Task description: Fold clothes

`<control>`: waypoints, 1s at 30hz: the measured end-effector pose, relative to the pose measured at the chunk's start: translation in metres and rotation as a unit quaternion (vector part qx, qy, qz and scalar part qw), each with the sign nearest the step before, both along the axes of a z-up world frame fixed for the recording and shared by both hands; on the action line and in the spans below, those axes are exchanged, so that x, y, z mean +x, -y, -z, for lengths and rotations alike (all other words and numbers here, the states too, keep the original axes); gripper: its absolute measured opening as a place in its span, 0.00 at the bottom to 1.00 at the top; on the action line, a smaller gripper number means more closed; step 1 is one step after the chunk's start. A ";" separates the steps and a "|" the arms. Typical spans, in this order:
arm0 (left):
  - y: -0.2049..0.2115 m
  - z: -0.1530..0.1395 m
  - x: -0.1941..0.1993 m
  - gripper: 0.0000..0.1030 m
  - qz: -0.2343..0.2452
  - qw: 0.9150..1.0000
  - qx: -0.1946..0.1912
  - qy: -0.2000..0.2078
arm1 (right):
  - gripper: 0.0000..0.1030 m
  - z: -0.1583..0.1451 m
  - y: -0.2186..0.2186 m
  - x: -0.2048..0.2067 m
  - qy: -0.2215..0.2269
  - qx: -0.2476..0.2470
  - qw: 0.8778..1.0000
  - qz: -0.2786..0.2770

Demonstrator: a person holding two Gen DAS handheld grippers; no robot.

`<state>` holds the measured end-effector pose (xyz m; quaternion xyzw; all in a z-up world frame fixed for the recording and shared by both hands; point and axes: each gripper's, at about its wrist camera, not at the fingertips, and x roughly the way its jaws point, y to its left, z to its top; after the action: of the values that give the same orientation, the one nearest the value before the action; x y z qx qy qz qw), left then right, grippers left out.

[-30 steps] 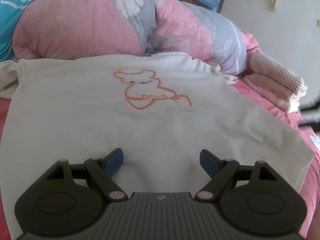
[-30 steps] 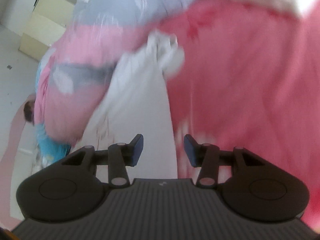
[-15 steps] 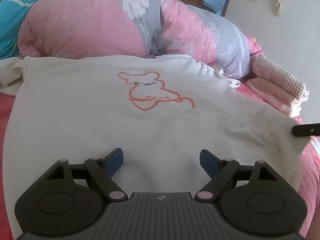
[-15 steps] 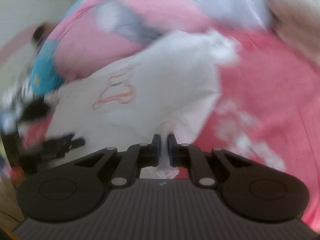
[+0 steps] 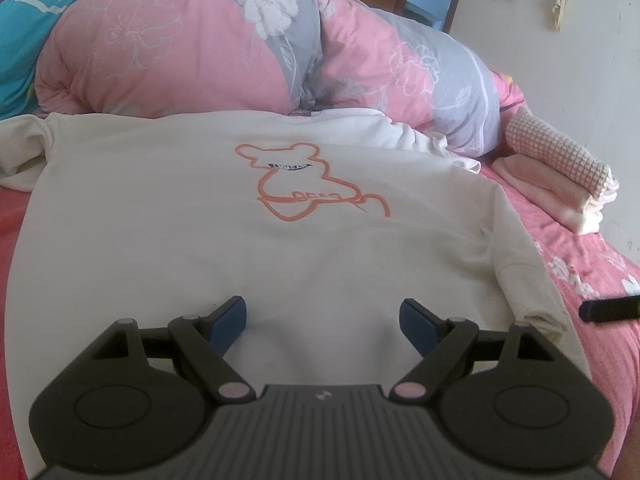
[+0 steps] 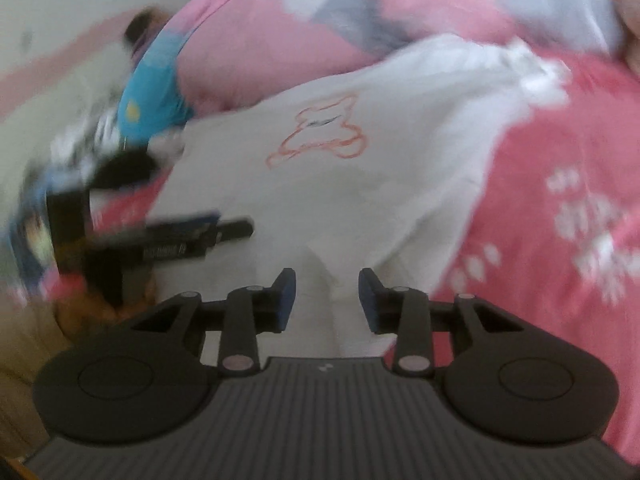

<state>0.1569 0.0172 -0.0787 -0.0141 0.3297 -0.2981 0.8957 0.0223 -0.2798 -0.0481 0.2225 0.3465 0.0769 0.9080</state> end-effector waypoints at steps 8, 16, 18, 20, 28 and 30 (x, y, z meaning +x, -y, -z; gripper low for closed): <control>0.000 0.000 0.000 0.83 -0.001 1.000 0.001 -0.001 | 0.33 0.039 0.062 0.019 -0.021 0.226 0.966 0.121; 0.000 0.000 0.000 0.83 -0.001 1.000 0.002 -0.001 | 0.15 0.058 0.067 0.050 -0.036 0.270 0.953 0.133; 0.001 -0.001 0.000 0.83 -0.002 1.000 0.002 -0.002 | 0.05 0.060 0.067 0.055 -0.035 0.276 0.952 0.128; 0.001 -0.001 0.000 0.83 -0.002 1.000 0.002 -0.002 | 0.03 0.050 0.068 0.050 -0.021 0.252 0.959 0.124; 0.004 -0.002 0.000 0.83 -0.002 1.000 0.010 0.000 | 0.03 -0.024 0.101 -0.006 -0.012 -0.028 0.992 0.122; 0.004 -0.002 0.000 0.83 -0.002 1.000 0.011 0.000 | 0.03 -0.019 0.111 -0.007 -0.051 -0.089 0.987 0.120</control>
<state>0.1564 0.0132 -0.0764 -0.0054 0.3330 -0.2925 0.8964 0.0153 -0.3908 -0.0295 0.1848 0.3689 -0.0752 0.9078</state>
